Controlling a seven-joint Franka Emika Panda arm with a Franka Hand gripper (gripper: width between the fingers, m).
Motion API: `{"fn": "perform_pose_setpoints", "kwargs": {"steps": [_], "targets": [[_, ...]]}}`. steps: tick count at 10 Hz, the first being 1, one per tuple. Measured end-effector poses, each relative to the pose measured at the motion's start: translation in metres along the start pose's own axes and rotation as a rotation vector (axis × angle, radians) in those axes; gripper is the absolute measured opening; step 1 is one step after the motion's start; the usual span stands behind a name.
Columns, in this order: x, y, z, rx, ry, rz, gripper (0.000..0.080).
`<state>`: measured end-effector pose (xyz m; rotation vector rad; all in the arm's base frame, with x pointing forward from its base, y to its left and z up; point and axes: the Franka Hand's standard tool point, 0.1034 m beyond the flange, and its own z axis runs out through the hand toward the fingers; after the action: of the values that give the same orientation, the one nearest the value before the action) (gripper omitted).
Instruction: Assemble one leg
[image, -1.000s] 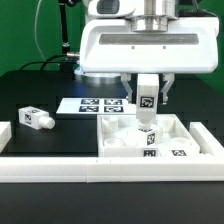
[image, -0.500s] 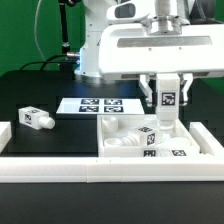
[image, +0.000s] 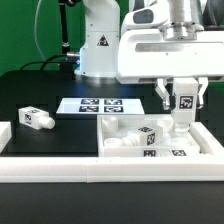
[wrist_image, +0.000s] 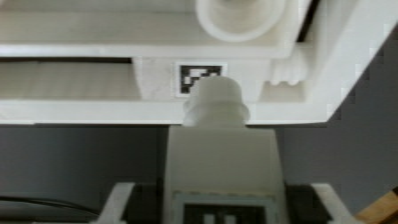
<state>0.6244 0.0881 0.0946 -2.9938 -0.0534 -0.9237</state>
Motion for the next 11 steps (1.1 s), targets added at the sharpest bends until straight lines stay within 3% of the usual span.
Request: {"fn": "perform_pose_setpoints", "kwargs": {"steps": [4, 6, 11], "targets": [[-0.003, 0.003, 0.003, -0.004, 0.014, -0.014, 0.0284], [-0.014, -0.006, 0.002, -0.001, 0.007, -0.02, 0.0284], [-0.033, -0.011, 0.007, 0.002, -0.018, -0.045, 0.0284]]}}
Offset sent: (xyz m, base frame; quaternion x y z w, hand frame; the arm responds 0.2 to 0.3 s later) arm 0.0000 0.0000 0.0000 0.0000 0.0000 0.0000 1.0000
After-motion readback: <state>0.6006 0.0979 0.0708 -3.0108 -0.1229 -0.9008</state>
